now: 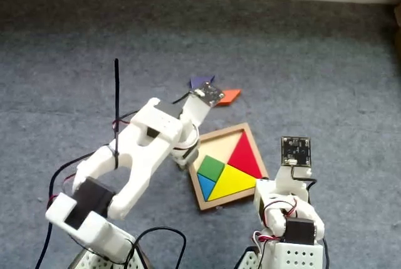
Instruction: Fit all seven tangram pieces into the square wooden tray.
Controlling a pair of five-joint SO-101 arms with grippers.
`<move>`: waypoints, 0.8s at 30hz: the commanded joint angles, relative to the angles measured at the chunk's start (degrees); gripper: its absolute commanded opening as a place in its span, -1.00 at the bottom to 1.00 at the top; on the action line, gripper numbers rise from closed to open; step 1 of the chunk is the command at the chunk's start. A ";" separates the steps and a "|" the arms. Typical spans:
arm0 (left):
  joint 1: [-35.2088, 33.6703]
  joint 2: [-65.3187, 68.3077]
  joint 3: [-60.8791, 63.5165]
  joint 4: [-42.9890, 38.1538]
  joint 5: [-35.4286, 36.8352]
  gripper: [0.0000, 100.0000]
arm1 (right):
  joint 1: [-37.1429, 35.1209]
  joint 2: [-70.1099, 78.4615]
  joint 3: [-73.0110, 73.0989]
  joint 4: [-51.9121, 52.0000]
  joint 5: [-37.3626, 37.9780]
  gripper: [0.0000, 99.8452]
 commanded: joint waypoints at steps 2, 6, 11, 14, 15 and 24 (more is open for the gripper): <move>2.33 3.74 -5.05 1.23 0.70 -0.78 | 0.57 -0.48 5.93 0.40 0.62 -0.49; 5.67 3.74 -4.97 1.32 0.70 -0.83 | 0.57 -0.48 5.93 0.40 0.62 -0.49; 6.55 3.65 -7.25 3.43 0.44 -0.89 | 0.57 -0.48 5.93 0.40 0.62 -0.49; 6.11 3.65 -9.19 5.80 0.35 -0.93 | 0.57 -0.48 5.93 0.40 0.62 -0.49; 6.11 3.65 -9.54 6.51 0.35 -0.94 | 0.57 -0.48 5.93 0.40 0.62 -0.49; 6.64 1.89 -9.98 8.35 0.35 -0.99 | 0.57 -0.48 5.93 0.40 0.62 -0.49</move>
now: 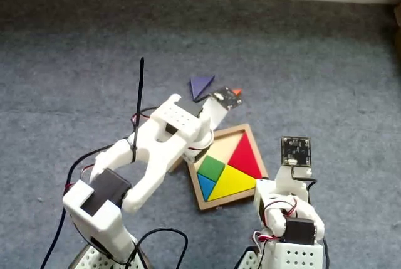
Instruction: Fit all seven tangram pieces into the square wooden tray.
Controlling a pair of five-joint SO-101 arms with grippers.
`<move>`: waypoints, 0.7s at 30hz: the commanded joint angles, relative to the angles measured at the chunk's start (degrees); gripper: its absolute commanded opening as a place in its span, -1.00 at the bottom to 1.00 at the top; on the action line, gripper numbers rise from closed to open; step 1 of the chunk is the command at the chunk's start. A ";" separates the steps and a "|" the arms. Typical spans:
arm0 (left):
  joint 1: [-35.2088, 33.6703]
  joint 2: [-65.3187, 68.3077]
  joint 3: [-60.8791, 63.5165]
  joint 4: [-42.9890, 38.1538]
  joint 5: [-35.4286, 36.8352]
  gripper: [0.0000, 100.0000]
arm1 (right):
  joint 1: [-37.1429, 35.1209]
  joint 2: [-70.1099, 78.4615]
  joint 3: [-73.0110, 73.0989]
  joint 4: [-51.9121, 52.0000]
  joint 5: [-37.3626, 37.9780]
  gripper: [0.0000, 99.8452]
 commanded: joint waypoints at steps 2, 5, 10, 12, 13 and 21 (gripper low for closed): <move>1.54 -4.79 -2.15 3.25 0.35 -0.99 | 0.57 -0.48 5.93 0.40 0.62 -0.49; 1.54 -9.89 -2.15 4.66 0.35 -0.99 | 0.57 -0.48 5.93 0.40 0.62 -0.49; 1.63 -13.32 -2.15 4.40 -1.23 -0.99 | 0.57 -0.48 5.93 0.40 0.62 -0.49; 2.95 -13.32 -2.15 4.40 -2.55 -0.99 | 0.57 -0.48 5.93 0.40 0.62 -0.49; 3.56 -13.32 -2.15 4.40 -2.81 -0.99 | 0.57 -0.48 5.93 0.40 0.62 -0.49; 9.80 -13.23 -2.33 -0.26 -2.64 -0.99 | 0.57 -0.48 5.93 0.40 0.62 -0.49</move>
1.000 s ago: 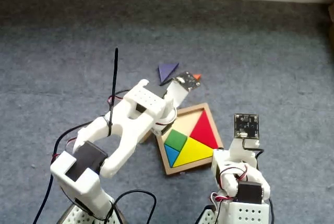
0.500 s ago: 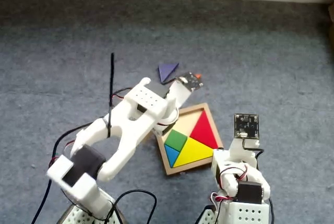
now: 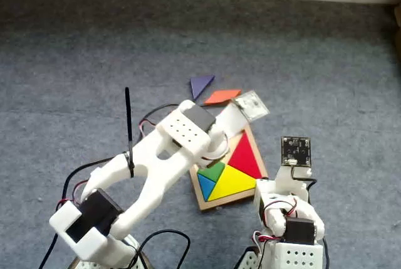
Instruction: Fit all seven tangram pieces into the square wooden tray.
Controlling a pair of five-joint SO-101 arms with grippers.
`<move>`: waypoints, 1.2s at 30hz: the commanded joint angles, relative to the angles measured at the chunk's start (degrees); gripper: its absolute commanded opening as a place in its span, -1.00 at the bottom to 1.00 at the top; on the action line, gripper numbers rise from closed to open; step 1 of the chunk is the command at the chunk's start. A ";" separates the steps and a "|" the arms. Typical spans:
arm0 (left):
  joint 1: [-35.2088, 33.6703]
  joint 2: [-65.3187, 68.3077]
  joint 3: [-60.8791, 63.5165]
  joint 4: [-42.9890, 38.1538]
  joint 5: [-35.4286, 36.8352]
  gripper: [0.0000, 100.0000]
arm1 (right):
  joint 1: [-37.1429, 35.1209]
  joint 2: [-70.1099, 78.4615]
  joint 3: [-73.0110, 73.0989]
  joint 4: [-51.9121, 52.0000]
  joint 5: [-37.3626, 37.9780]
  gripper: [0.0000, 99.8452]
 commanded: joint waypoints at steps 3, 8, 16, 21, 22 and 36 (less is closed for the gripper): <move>1.89 -2.42 -2.15 -4.84 -0.26 -0.99 | 0.57 -0.48 5.93 0.40 0.62 -0.49; 1.89 -2.42 -2.15 -4.75 0.18 -0.71 | 0.57 -0.48 5.93 0.40 0.62 -0.49; -1.01 -2.68 -2.77 -5.19 5.54 -0.59 | 0.57 -0.48 5.93 0.40 0.62 -0.49; -4.00 -3.03 -2.77 -4.75 5.54 -0.59 | 0.57 -0.48 5.93 0.40 0.62 -0.49; -4.70 -3.12 -2.77 -4.75 5.54 -0.59 | 0.57 -0.48 5.93 0.40 0.62 -0.49; -13.93 -2.77 -4.79 6.15 -15.65 -0.59 | 0.57 -0.48 5.93 0.40 0.62 -0.49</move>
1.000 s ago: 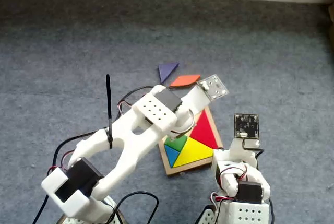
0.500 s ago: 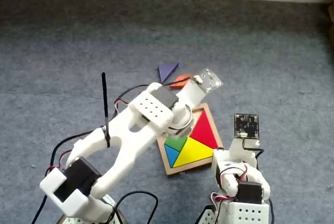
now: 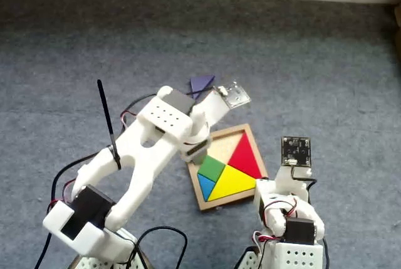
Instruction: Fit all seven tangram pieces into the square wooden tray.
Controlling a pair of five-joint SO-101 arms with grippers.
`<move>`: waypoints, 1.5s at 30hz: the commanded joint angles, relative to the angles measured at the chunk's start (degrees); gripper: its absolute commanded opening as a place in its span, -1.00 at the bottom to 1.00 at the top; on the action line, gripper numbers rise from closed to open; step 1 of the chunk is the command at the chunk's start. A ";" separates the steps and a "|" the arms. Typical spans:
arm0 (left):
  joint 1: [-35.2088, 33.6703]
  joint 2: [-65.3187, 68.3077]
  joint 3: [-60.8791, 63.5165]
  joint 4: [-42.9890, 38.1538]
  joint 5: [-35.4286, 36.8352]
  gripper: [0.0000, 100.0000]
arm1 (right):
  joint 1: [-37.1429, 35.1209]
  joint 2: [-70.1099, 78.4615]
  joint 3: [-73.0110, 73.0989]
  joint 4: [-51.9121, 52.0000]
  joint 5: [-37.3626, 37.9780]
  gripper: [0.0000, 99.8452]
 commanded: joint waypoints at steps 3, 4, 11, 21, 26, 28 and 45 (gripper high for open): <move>-8.48 -2.24 -2.15 1.23 -8.62 -0.59 | 0.57 -0.48 5.93 0.40 0.62 -0.49; -9.01 -2.15 -1.63 1.23 -8.88 -0.59 | 0.57 -0.48 5.93 0.40 0.62 -0.49; -8.40 -2.24 7.25 -6.77 -8.79 -0.59 | 0.57 -0.48 5.93 0.40 0.62 -0.49; -5.32 -2.42 13.93 -16.62 -8.18 -0.59 | 0.57 -0.48 5.93 0.40 0.62 -0.49; -1.98 -2.86 11.38 -16.26 -3.52 -0.59 | 0.57 -0.48 5.93 0.40 0.62 -0.49; -0.48 -2.77 9.89 -16.26 -2.46 -0.59 | 0.57 -0.48 5.93 0.40 0.62 -0.49; 0.31 -2.86 0.75 -12.84 -1.23 -0.59 | 0.57 -0.48 5.93 0.40 0.62 -0.49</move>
